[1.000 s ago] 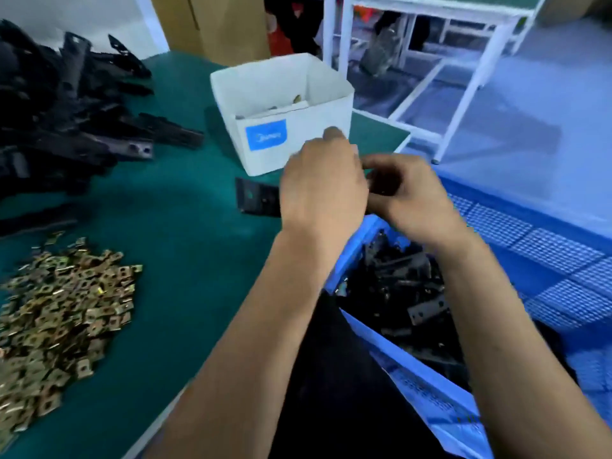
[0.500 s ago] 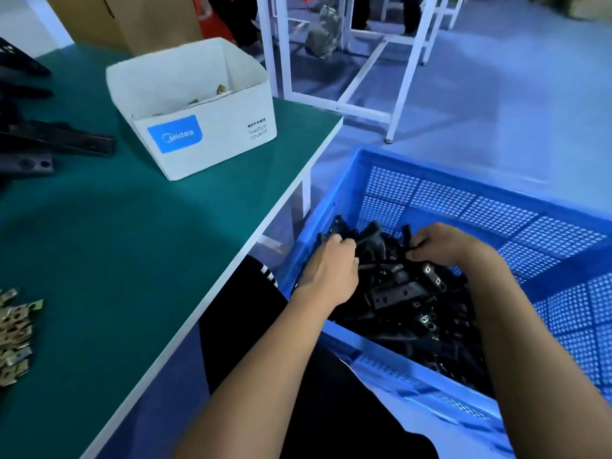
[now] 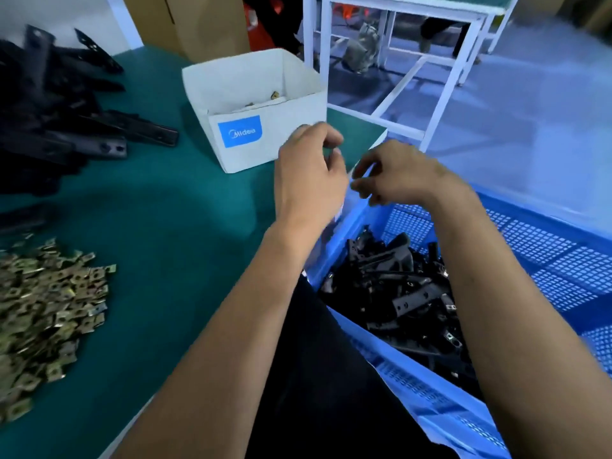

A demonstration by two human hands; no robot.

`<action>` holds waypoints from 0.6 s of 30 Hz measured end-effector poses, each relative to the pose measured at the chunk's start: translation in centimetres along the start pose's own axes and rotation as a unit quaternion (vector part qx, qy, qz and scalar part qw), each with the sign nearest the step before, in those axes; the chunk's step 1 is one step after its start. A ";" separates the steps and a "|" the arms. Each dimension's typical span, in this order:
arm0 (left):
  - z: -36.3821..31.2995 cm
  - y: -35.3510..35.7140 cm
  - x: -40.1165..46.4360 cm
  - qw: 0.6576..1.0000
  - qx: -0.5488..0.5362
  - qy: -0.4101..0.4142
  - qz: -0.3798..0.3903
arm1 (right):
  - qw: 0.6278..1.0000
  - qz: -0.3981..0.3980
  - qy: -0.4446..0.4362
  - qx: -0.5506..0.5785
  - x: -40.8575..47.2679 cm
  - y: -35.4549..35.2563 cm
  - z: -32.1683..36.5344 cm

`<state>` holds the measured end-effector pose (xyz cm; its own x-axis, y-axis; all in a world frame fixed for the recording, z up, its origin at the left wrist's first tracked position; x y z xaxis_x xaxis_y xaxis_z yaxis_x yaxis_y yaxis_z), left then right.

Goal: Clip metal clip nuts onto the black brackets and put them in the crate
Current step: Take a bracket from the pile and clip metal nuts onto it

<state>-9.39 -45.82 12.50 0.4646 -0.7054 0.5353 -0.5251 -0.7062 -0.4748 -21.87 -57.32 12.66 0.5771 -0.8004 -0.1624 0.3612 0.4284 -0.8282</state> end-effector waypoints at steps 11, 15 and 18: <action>7.6 -22.5 -5.0 0.956 0.139 -0.116 -0.230 | 0.941 0.098 -0.310 -0.090 -4.7 11.3 26.0; 10.9 -29.8 -9.8 0.914 0.176 -0.167 -0.324 | 0.904 0.098 -0.405 -0.096 -8.1 17.4 33.0; 13.2 -34.9 -14.4 0.861 0.186 -0.210 -0.423 | 0.879 0.130 -0.452 -0.076 -10.7 22.1 37.0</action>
<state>11.66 -11.81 12.17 0.8267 0.1670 0.5372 0.3573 -0.8935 -0.2721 7.06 -23.71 15.94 0.9968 0.0064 0.0800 0.0694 0.4311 -0.8996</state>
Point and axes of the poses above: each hand's wrist, its own x-axis towards the middle knuckle, its own y-axis out of the palm, z = x × y, the point moved 1 cm from there along x, towards the middle knuckle, and after that the axes turned 5 degrees about y, right-handed, at the moved point
